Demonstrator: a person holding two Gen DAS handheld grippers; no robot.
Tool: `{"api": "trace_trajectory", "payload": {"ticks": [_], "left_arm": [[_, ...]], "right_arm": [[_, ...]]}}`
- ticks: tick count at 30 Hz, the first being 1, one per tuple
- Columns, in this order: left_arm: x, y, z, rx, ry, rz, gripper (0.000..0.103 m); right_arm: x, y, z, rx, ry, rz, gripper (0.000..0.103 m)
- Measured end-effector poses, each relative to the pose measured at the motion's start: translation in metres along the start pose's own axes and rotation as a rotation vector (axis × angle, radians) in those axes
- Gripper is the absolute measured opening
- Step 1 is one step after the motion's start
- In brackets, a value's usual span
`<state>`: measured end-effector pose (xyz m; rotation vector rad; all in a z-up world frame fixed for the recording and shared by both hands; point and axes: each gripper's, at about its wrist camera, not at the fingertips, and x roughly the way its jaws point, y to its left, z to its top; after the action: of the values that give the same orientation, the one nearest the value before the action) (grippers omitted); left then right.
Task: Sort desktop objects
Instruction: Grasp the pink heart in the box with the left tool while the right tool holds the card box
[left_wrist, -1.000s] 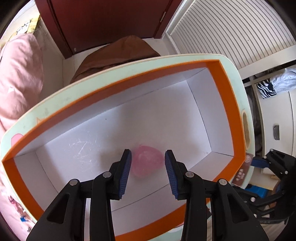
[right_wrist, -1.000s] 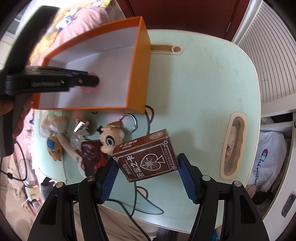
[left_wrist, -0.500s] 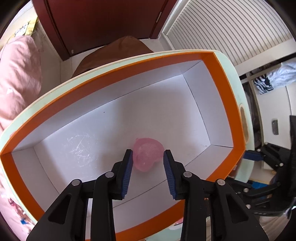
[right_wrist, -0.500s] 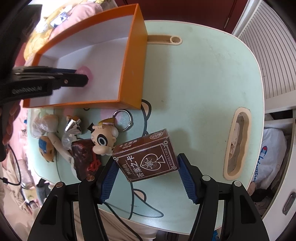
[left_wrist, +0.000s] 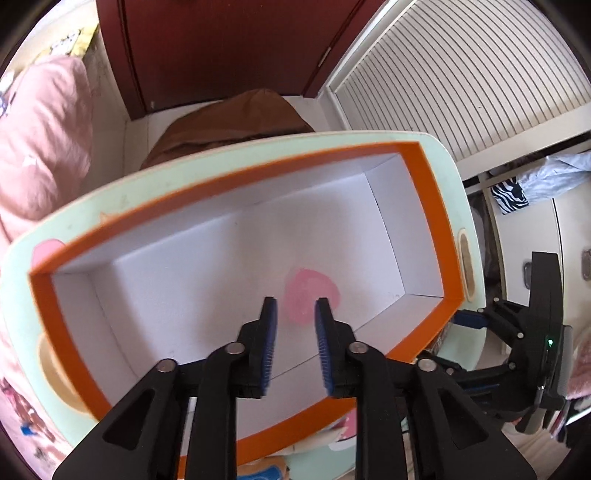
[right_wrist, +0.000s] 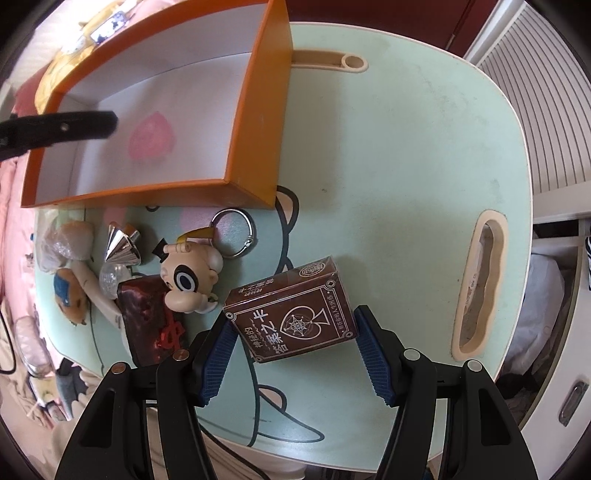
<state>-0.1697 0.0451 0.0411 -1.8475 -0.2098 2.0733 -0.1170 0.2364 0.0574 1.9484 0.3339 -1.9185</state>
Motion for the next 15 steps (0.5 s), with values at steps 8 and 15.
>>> {"api": "trace_trajectory", "payload": {"ticks": [8,15], "left_arm": [[0.023,-0.014,0.004,0.001,0.027,0.024,0.042],[0.021,-0.012,-0.002,0.017,0.003,0.015,0.030]], "right_arm": [[0.003,-0.005,-0.002,0.005,0.009,0.006,0.064],[0.004,-0.011,-0.003,0.009,0.010,0.008,0.064]]}}
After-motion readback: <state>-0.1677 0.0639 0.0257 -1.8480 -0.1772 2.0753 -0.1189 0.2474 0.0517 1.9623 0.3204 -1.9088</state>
